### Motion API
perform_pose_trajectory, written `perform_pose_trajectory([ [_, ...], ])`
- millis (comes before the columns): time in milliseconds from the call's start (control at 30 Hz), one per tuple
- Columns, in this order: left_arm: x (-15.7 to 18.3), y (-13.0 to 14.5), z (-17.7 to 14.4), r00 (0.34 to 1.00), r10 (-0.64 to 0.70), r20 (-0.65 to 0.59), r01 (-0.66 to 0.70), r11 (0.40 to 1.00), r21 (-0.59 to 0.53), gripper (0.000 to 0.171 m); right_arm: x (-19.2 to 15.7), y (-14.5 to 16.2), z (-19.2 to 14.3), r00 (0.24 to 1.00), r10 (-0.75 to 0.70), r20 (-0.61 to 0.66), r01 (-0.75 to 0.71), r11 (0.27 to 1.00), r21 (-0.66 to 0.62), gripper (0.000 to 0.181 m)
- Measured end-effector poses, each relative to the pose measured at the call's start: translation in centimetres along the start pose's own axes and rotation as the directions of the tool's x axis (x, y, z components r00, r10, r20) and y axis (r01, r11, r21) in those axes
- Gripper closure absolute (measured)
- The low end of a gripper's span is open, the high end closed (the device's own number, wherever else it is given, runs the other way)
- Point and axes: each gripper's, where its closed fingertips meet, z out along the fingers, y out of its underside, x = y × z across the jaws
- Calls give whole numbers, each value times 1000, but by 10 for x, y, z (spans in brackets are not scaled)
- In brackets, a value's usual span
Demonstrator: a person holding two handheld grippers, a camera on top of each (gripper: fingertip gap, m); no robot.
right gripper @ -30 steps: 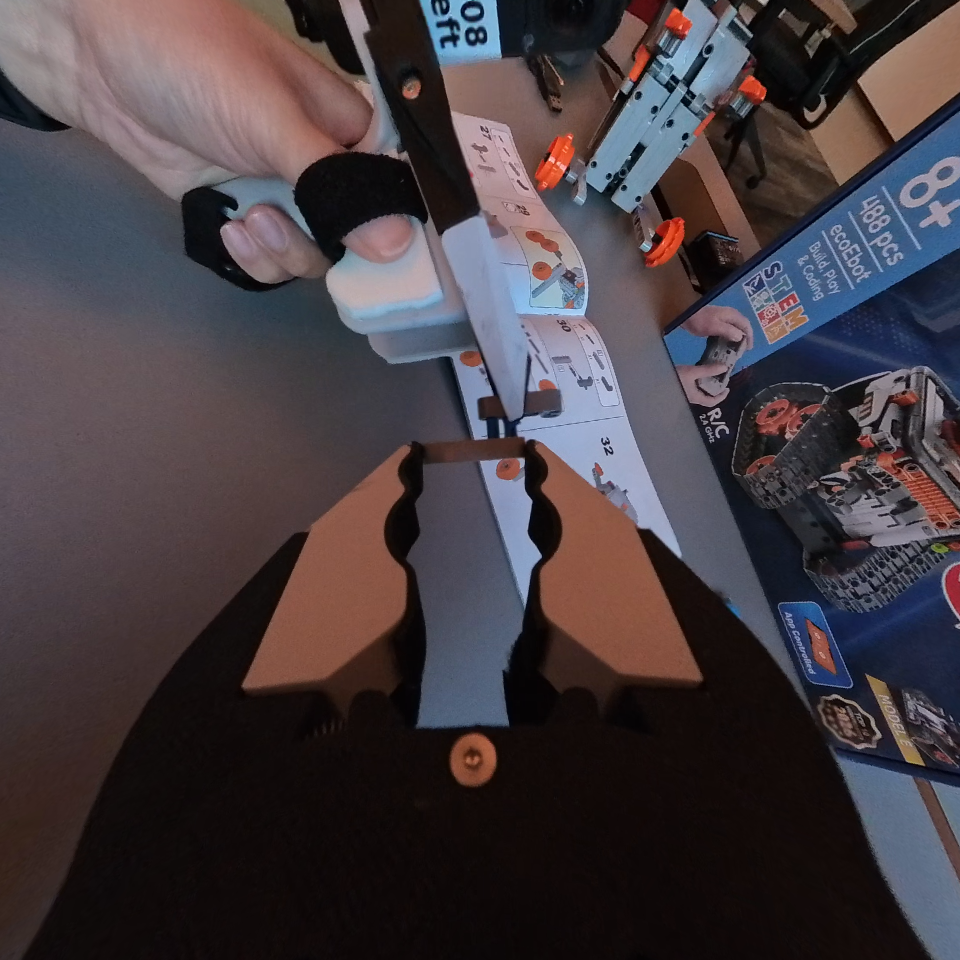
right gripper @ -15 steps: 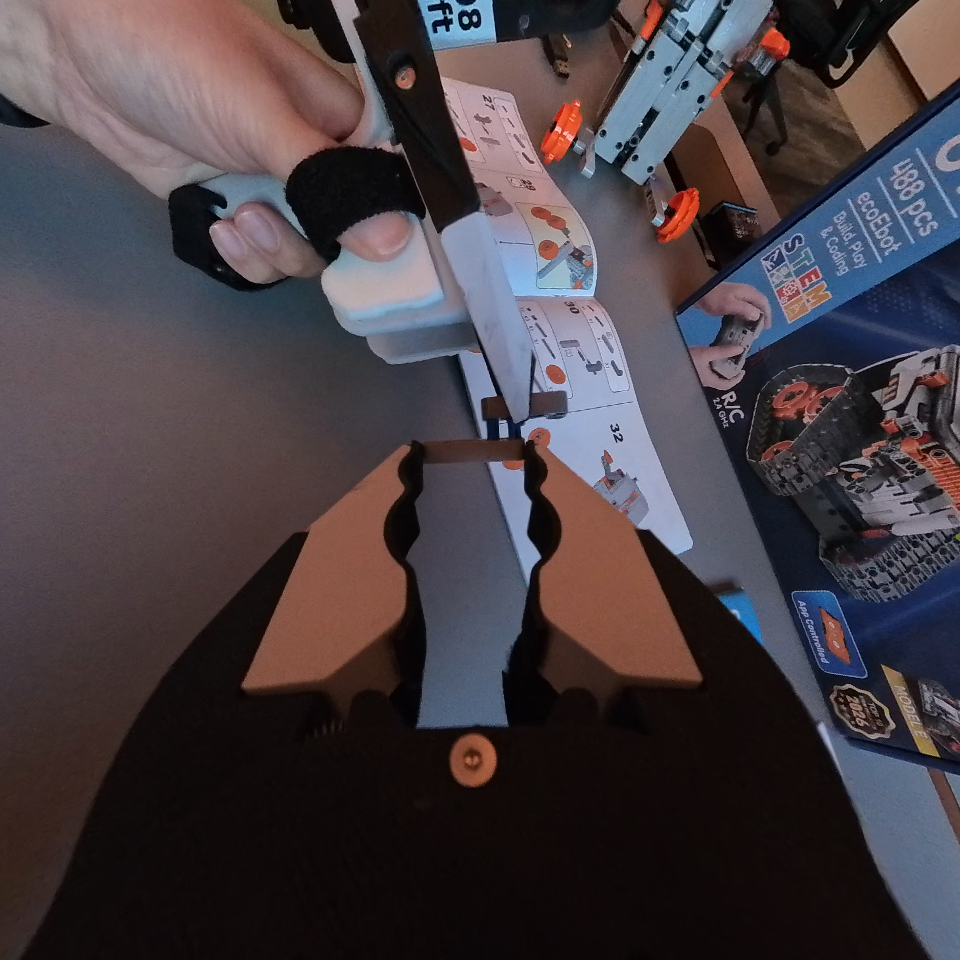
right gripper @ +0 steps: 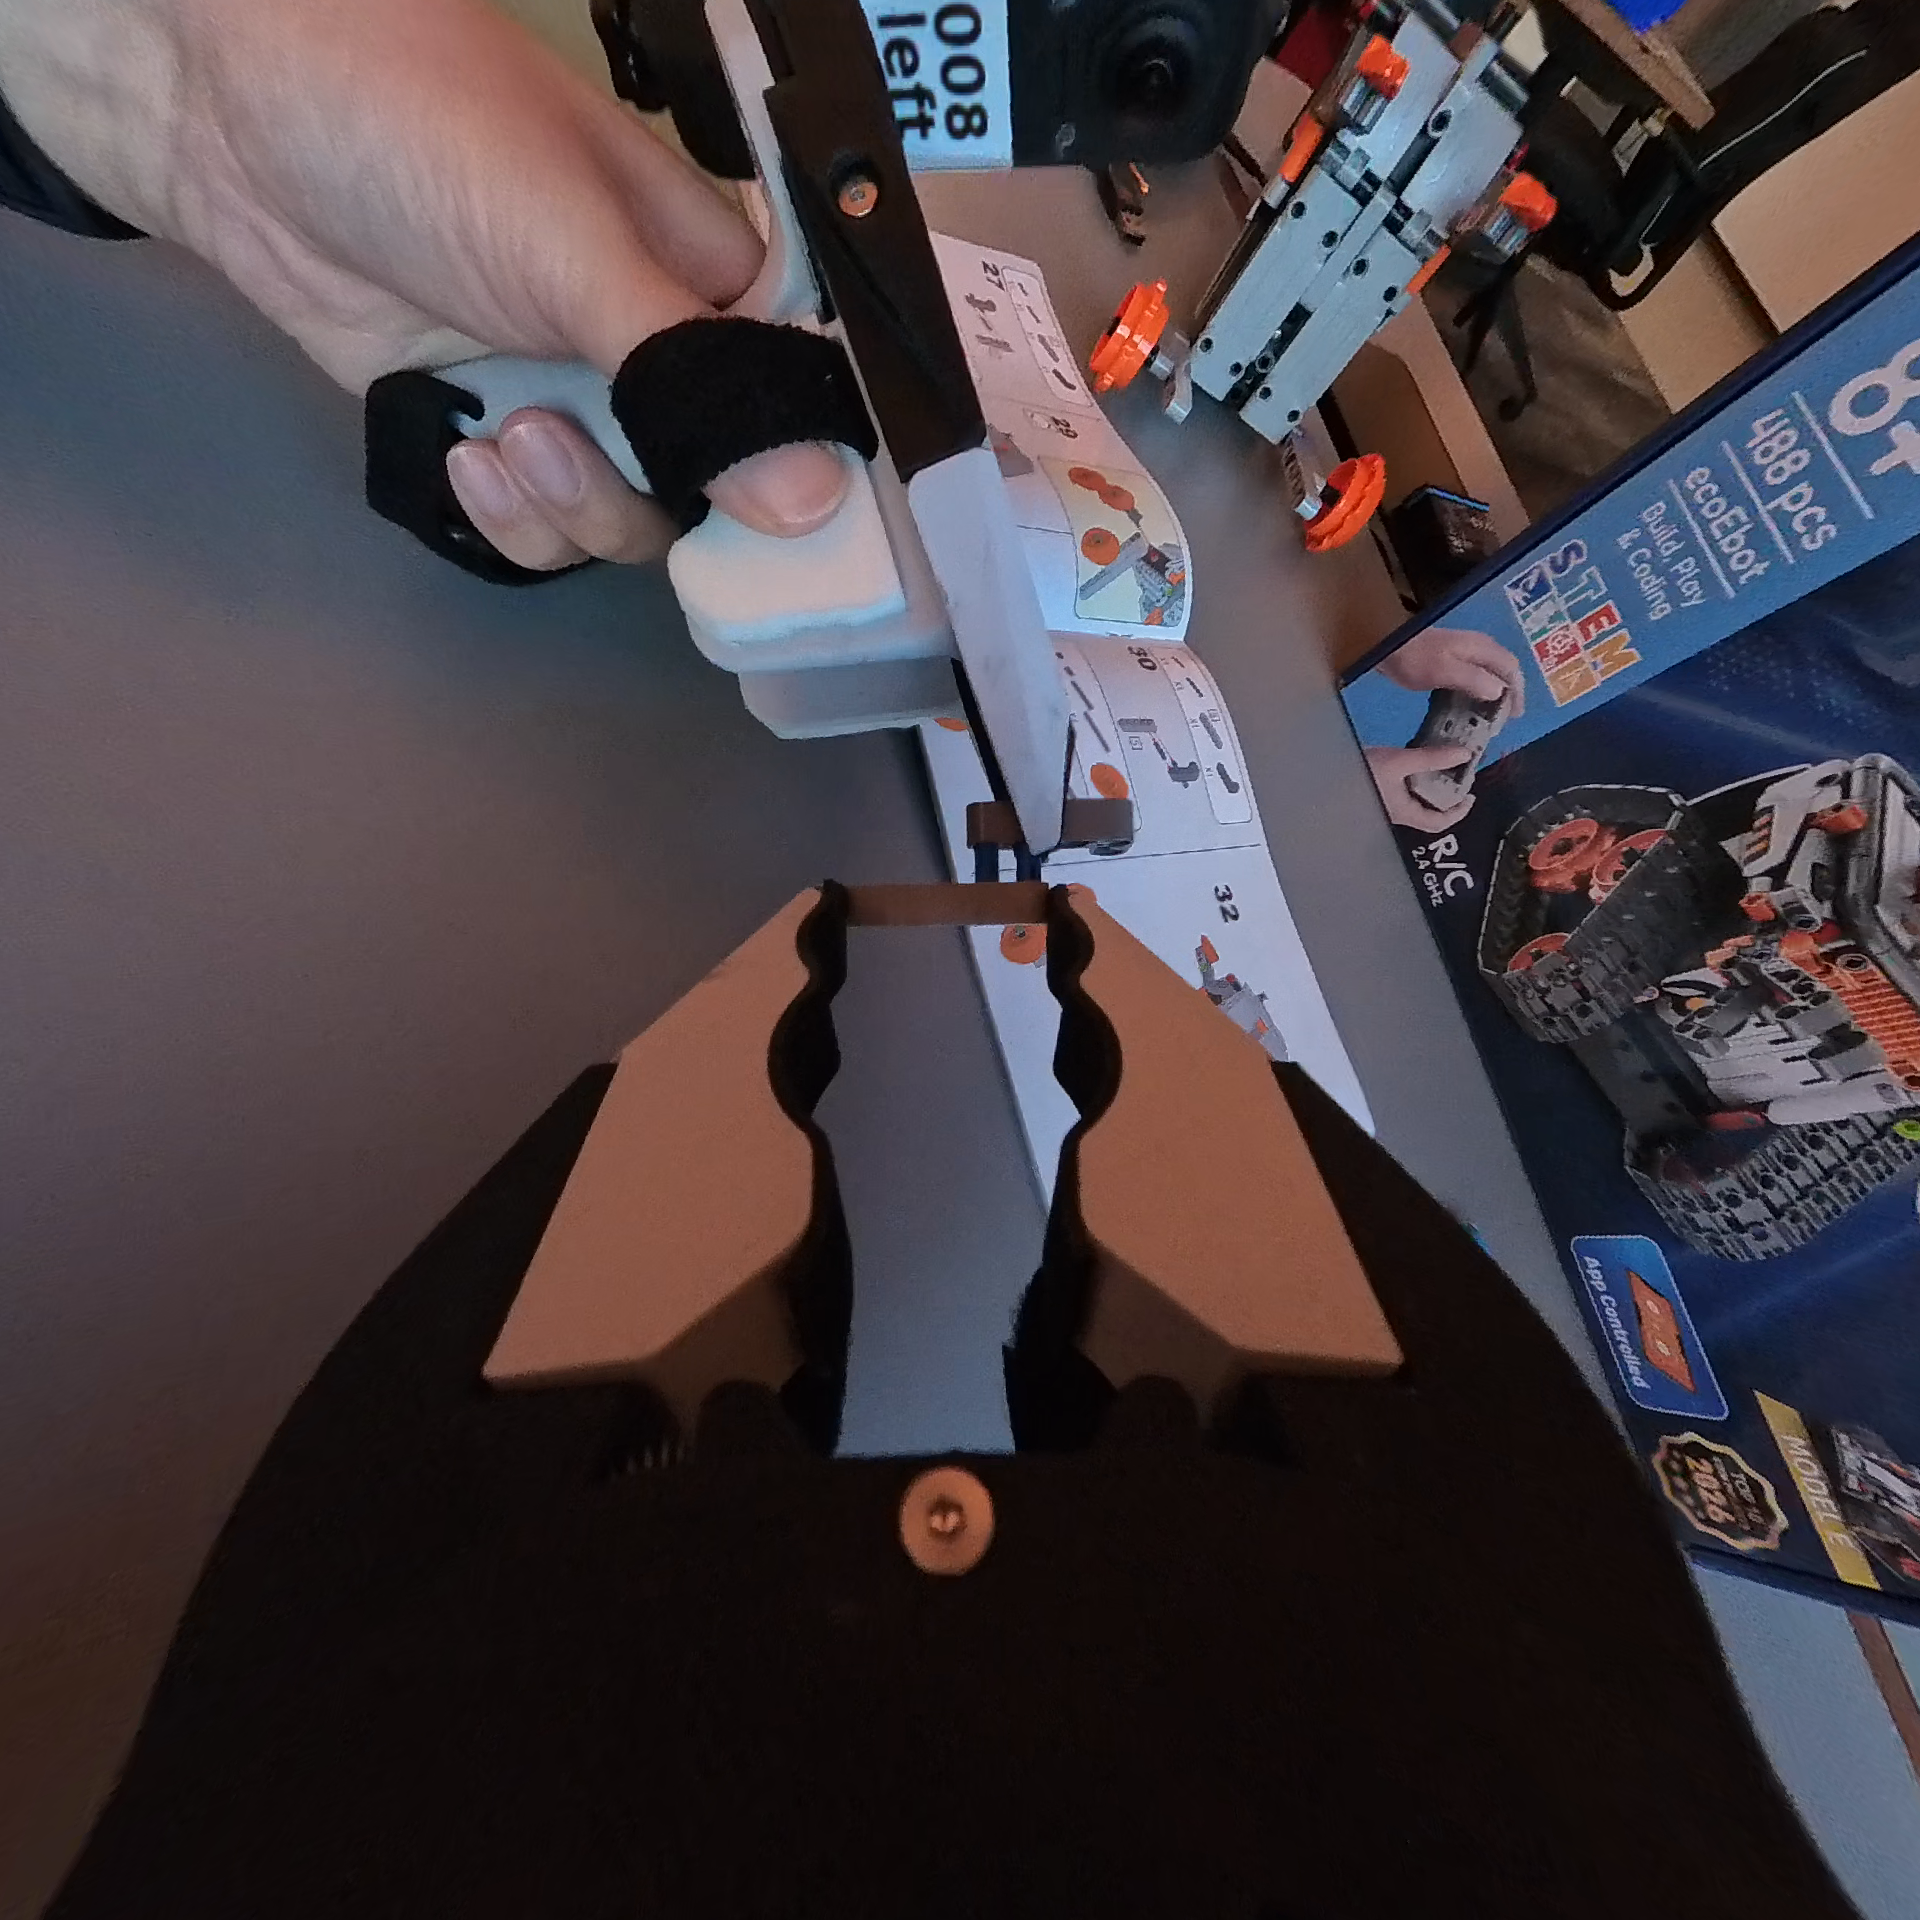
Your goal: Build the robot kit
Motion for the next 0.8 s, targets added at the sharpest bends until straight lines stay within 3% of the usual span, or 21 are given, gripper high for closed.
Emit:
perform_pose_trajectory([
  [300, -6, -1, -2, 1000, -22, 4, 22, 1000, 16, 167, 0, -2, 5, 998, 62, 8, -63, 994, 94, 145],
  [633, -22, 3, -3, 989, 60, 133, -57, 998, -27, 167, -3, 8, 20, 994, 112, -5, -111, 988, 106, 145],
  [800, -26, 5, -4, 976, 116, 183, -108, 993, -53, 168, -3, 10, 24, 997, 45, -70, -39, 996, 81, 146],
])
